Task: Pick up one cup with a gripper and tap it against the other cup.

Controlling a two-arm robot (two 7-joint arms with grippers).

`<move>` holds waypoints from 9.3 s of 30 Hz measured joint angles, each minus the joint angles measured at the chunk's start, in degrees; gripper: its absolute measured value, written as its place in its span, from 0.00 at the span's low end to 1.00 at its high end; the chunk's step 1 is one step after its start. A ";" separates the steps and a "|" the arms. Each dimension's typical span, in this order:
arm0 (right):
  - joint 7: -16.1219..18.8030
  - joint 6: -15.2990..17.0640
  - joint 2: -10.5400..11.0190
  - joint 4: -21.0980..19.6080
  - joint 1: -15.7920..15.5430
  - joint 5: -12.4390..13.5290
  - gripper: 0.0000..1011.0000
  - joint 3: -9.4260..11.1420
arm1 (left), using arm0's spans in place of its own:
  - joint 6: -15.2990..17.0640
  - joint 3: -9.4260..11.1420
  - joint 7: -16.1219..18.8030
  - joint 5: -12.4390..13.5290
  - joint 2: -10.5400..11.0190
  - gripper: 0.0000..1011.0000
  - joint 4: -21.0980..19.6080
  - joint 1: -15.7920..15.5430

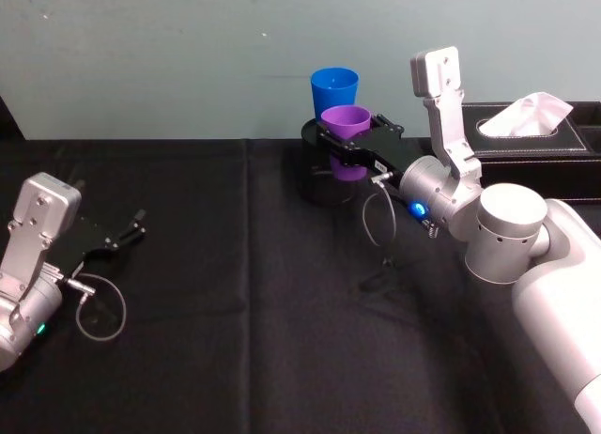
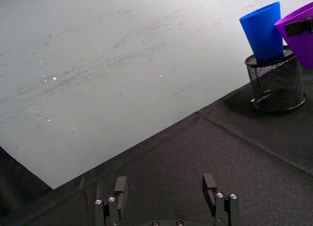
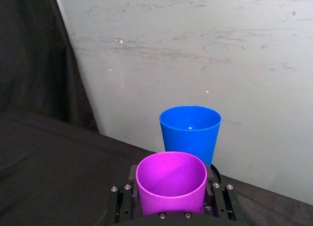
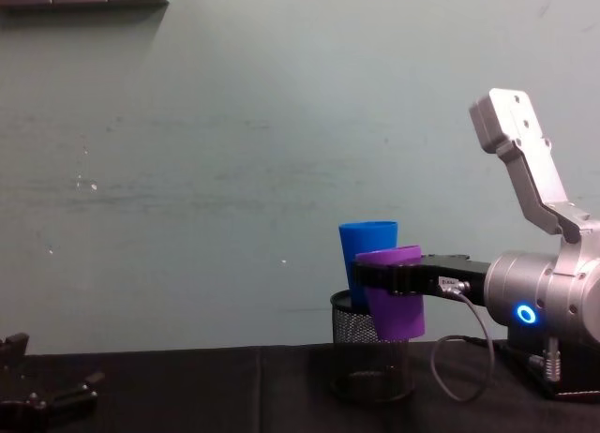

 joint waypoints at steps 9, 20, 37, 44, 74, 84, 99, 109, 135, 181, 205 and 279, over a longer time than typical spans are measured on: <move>0.00 0.00 0.00 0.00 0.00 0.00 0.73 0.00 | 0.00 0.00 0.00 0.00 0.00 0.99 0.00 0.00; 0.00 0.00 0.00 0.00 0.00 0.00 0.73 0.00 | 0.00 0.00 0.00 0.00 0.00 0.99 0.00 0.00; 0.00 0.00 0.00 0.00 0.00 0.00 0.73 0.00 | 0.00 0.00 0.00 0.00 0.00 0.99 0.00 0.00; 0.00 0.00 0.00 0.00 0.00 0.00 0.73 0.00 | 0.00 0.00 0.00 0.00 0.00 0.99 0.00 0.00; 0.00 0.00 0.00 0.00 0.00 0.00 0.73 0.00 | 0.00 0.00 0.00 0.00 0.00 0.99 0.00 0.00; 0.00 0.00 0.00 0.00 0.01 0.00 0.73 0.00 | 0.00 0.00 0.00 0.00 0.00 0.99 0.00 0.00; 0.00 0.00 0.00 0.00 0.00 -0.01 0.73 0.00 | 0.00 0.00 0.00 0.00 0.00 0.99 0.00 0.00; 0.00 0.00 0.00 0.00 0.00 0.00 0.73 0.00 | 0.00 0.00 0.00 0.00 0.00 0.99 0.00 0.00; 0.00 0.00 0.00 0.00 0.00 0.00 0.73 0.00 | 0.00 0.00 0.00 0.00 0.00 0.99 0.00 0.00; 0.00 0.00 0.00 0.00 0.00 0.00 0.73 0.00 | 0.00 0.00 0.00 0.00 0.00 0.99 0.00 0.00; 0.00 0.00 0.00 0.00 0.00 0.00 0.73 0.00 | 0.00 0.00 0.00 0.00 0.00 0.99 0.00 0.00; -10.78 -5.91 -0.16 -32.89 -32.88 -12.38 0.99 9.82 | 0.00 0.00 0.00 0.00 0.00 0.99 0.00 0.00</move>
